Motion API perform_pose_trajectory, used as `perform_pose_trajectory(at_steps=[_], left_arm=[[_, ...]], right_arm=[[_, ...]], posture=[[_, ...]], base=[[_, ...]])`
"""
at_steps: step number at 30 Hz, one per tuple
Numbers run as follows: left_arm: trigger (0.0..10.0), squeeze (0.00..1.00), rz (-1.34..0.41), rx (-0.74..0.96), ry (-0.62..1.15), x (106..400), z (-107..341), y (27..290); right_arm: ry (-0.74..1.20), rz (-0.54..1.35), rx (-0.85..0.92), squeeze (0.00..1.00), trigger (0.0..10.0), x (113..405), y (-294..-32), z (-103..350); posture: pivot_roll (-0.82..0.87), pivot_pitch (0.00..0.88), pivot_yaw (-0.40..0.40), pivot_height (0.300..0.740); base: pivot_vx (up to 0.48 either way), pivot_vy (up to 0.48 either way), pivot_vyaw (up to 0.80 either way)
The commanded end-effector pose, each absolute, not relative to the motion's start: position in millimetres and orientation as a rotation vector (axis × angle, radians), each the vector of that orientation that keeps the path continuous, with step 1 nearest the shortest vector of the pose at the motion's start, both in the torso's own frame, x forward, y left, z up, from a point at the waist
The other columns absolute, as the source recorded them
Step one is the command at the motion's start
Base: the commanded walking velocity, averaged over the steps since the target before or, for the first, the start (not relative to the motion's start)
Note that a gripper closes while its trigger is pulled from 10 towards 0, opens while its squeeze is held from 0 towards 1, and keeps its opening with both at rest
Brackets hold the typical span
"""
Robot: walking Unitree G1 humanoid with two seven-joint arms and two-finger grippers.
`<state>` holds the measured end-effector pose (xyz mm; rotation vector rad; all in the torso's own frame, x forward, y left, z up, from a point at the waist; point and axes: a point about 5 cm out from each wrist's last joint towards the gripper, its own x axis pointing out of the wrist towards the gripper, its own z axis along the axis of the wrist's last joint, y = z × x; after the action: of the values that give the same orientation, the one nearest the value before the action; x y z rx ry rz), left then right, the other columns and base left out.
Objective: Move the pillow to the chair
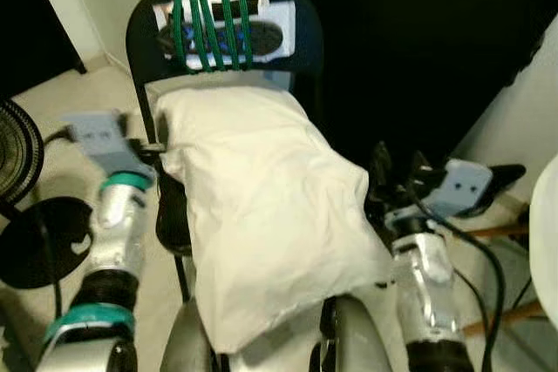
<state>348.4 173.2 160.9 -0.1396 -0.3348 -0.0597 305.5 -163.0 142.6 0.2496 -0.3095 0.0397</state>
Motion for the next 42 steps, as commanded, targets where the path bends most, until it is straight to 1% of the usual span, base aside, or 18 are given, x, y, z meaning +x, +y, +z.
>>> perform_pose_trajectory(at_steps=[1, 2, 4, 7, 13, 15, 18, 25, 30, 33, 42], left_arm=[[10.0, 0.00, -0.144, -0.123, -0.317, 343.3, 159.6, 151.6], [10.0, 0.00, -0.158, -0.136, -0.302, 342.1, 159.2, 144.1], [10.0, 0.00, -0.175, -0.156, -0.279, 340.9, 159.8, 137.0], [10.0, 0.00, -0.198, -0.119, -0.251, 339.4, 157.5, 133.4], [10.0, 0.00, -0.200, -0.098, -0.216, 336.0, 153.1, 133.7], [10.0, 0.00, -0.197, -0.094, -0.198, 332.1, 153.2, 134.2], [10.0, 0.00, -0.224, -0.080, -0.191, 328.9, 156.8, 129.1], [10.0, 0.00, -0.247, -0.062, -0.209, 328.8, 162.5, 122.0], [10.0, 0.00, -0.253, -0.082, -0.212, 324.0, 159.9, 119.1], [10.0, 0.00, -0.253, -0.083, -0.211, 323.7, 159.6, 118.4], [10.0, 0.00, -0.259, -0.095, -0.197, 322.5, 161.0, 113.0]], right_arm=[[-0.265, 0.097, 0.274, 0.00, 10.0, 304.8, -155.2, 139.2], [-0.243, 0.142, 0.272, 0.00, 10.0, 306.1, -149.8, 139.1], [-0.222, 0.215, 0.256, 0.00, 10.0, 305.9, -139.1, 139.6], [-0.194, 0.205, 0.226, 0.00, 10.0, 305.2, -135.5, 135.4], [-0.169, 0.165, 0.214, 0.00, 10.0, 303.4, -137.3, 130.2], [-0.147, 0.129, 0.194, 0.00, 10.0, 300.5, -142.2, 127.2], [-0.125, 0.127, 0.151, 0.00, 10.0, 298.7, -144.8, 125.5], [-0.088, 0.103, 0.162, 0.00, 10.0, 296.3, -146.2, 119.7], [-0.090, 0.112, 0.140, 0.00, 10.0, 292.0, -143.2, 117.5], [-0.088, 0.107, 0.140, 0.00, 10.0, 292.1, -144.0, 116.9], [-0.081, 0.091, 0.144, 0.00, 10.0, 292.7, -147.7, 117.8]], posture=[[0.02, 0.004, 0.054, 0.611], [0.02, 0.004, 0.054, 0.611], [0.02, 0.005, 0.067, 0.611], [0.02, 0.005, 0.067, 0.611], [0.02, 0.004, 0.075, 0.611], [0.02, 0.004, 0.075, 0.611], [0.02, 0.003, 0.076, 0.611], [0.01, 0.000, 0.080, 0.611], [0.01, 0.000, 0.090, 0.631], [0.01, 0.000, 0.095, 0.636], [0.00, 0.000, 0.096, 0.671]], base=[[0.000, 0.000, 0.00], [0.000, 0.000, 0.00], [0.000, 0.000, 0.00], [0.000, 0.000, 0.00], [0.000, 0.000, 0.00], [0.000, 0.000, 0.00], [0.000, 0.000, 0.00], [0.000, 0.000, 0.00], [0.000, 0.000, 0.00], [0.000, 0.000, 0.00], [0.000, 0.000, 0.00]])
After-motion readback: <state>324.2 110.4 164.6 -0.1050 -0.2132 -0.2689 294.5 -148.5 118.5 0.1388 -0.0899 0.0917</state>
